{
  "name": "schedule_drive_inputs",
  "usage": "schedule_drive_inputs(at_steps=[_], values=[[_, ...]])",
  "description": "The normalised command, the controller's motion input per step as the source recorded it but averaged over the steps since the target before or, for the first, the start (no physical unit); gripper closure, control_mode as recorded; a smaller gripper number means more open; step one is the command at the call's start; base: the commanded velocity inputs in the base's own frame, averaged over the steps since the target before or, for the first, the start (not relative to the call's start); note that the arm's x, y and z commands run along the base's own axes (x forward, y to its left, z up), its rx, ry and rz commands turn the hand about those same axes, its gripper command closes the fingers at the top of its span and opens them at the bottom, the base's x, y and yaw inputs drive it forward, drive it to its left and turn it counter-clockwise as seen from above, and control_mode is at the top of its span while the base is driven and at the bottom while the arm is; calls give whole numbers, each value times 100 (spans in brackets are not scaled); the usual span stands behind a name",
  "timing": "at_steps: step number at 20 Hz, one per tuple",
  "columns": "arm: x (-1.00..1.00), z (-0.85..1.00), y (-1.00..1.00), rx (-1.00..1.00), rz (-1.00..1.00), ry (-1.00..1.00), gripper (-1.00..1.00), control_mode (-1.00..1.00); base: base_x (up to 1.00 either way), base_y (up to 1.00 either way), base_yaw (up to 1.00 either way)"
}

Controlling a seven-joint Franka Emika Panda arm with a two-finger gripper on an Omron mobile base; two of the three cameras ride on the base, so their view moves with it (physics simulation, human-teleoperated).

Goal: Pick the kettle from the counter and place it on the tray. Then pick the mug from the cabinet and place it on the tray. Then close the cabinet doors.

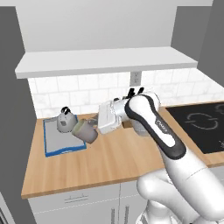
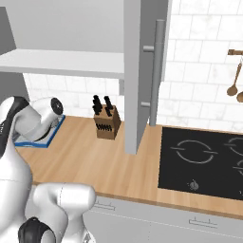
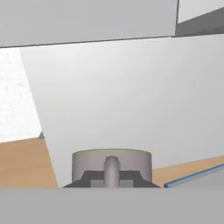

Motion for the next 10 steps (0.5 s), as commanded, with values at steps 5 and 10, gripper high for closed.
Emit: schedule_drive_inputs(at_steps=[5, 10], values=[[44, -35, 22, 7, 0, 6, 100, -100, 0, 0, 0], [60, -31, 22, 2, 0, 8, 100, -100, 0, 0, 0]])
